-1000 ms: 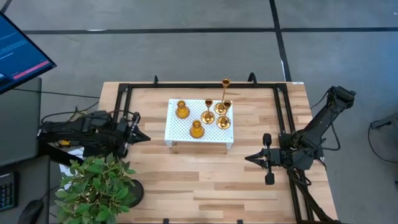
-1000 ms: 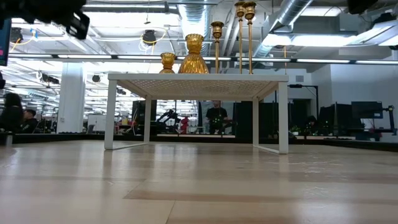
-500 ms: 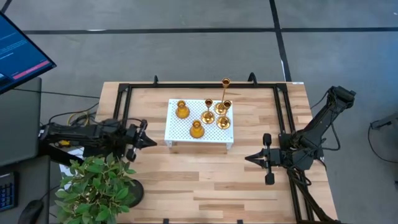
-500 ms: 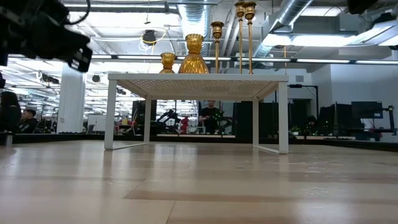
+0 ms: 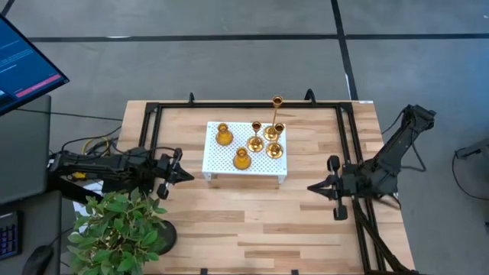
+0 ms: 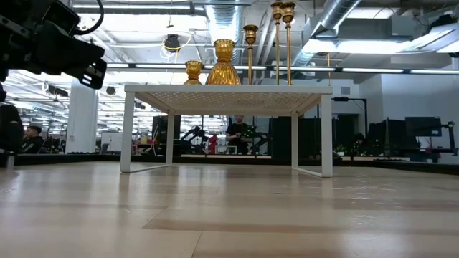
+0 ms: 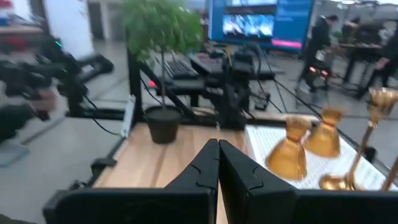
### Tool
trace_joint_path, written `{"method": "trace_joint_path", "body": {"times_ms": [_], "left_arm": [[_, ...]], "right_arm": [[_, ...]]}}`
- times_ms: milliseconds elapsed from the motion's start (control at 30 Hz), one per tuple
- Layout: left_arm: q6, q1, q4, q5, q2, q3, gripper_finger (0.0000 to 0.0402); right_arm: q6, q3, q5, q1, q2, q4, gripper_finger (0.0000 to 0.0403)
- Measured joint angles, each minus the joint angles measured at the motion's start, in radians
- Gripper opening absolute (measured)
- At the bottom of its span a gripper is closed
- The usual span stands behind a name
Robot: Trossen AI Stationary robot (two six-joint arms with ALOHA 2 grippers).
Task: Pick & Place candle stick holders
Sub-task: Return to Home Position
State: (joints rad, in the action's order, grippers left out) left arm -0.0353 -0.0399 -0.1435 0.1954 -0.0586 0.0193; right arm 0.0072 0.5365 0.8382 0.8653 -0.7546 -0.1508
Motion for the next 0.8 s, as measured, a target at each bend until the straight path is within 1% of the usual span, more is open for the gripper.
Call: {"method": "trace_joint_path", "body": {"times_ms": [100, 200, 367, 467, 600, 700, 800], "left_arm": [[0.000, 0.000, 0.000, 0.000, 0.000, 0.000, 0.0008], [0.000, 0.000, 0.000, 0.000, 0.000, 0.000, 0.0008], [0.000, 0.000, 0.000, 0.000, 0.000, 0.000, 0.0008], [0.000, 0.000, 0.000, 0.000, 0.000, 0.000, 0.0008], [0.000, 0.000, 0.000, 0.000, 0.000, 0.000, 0.0008], [0.000, 0.000, 0.000, 0.000, 0.000, 0.000, 0.0008], [0.000, 0.000, 0.000, 0.000, 0.000, 0.001, 0.0008]], "right_arm": [[-0.047, 0.000, -0.092, -0.048, 0.070, 0.000, 0.0000], [-0.082, 0.000, -0.192, -0.124, 0.124, 0.001, 0.0000], [-0.097, 0.000, -0.408, -0.282, 0.161, 0.016, 0.0000], [-0.112, 0.000, -0.503, -0.370, 0.169, 0.016, 0.0000], [-0.112, 0.000, -0.578, -0.474, 0.168, 0.020, 0.0000], [-0.112, 0.000, -0.625, -0.530, 0.172, 0.035, 0.0000], [-0.113, 0.000, -0.632, -0.571, 0.223, 0.098, 0.0000]]}}
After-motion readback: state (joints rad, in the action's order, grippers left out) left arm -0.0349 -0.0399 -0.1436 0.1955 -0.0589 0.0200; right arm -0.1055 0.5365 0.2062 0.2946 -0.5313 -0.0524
